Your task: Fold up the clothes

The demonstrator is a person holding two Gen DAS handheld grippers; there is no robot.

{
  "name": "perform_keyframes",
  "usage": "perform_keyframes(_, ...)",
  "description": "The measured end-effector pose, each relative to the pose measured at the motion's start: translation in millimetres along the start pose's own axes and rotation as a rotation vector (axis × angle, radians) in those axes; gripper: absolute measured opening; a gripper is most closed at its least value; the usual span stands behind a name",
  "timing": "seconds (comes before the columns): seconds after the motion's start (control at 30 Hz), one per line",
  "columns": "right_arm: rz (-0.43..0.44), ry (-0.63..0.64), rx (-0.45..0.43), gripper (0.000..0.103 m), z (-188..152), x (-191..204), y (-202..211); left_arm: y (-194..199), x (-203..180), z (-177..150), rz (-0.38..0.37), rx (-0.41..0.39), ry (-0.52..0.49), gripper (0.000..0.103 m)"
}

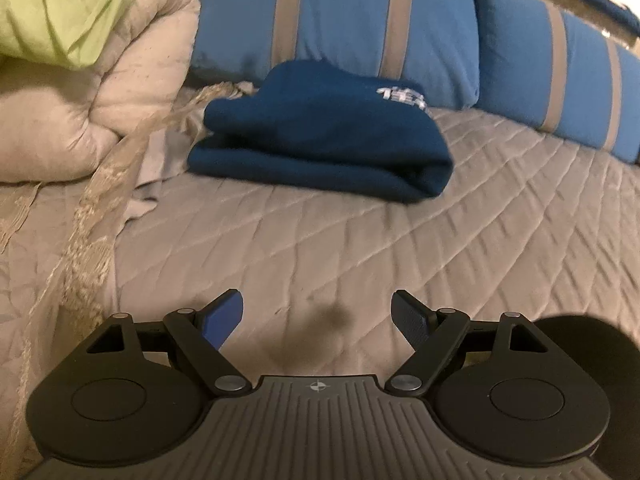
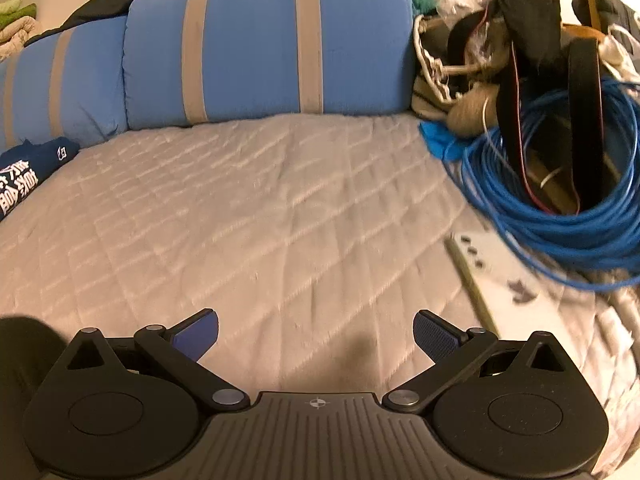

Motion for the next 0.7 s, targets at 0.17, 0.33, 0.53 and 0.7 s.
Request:
perform_keyframes(0.17, -0.008, 0.005, -0.019, 0.103, -11.2, 0.5, -8.4, -9.3, 5.7, -10.0, 0.021, 0.011, 0.023, 0.082)
perform_keyframes(0.33, -0.028, 0.026, -0.008, 0.103, -17.8, 5.0, -20.0, -20.2, 11.9, -18.6, 0.024, 0.007, 0.044, 0.084)
perform_keyframes(0.53, -0.062, 0.007, -0.031, 0.103, -23.8, 8.3, -36.5, -26.4, 17.0, -24.1, 0.023, -0.015, 0.073, 0.103)
perform_keyframes(0.7, -0.101, -0.009, -0.071, 0.103, -21.0, 12.0, -46.5, -30.1, 16.7, -25.0, 0.035, -0.026, 0.079, 0.103)
Point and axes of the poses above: each gripper's, at about its wrist camera, not at the fingertips, and y roughly against the way its jaws point, x to its left, z to its top, the point moved 3 cm from there along -y, roughly the way its jaws point, and after that the axes turned 3 degrees about -y, right-handed, at the moved point
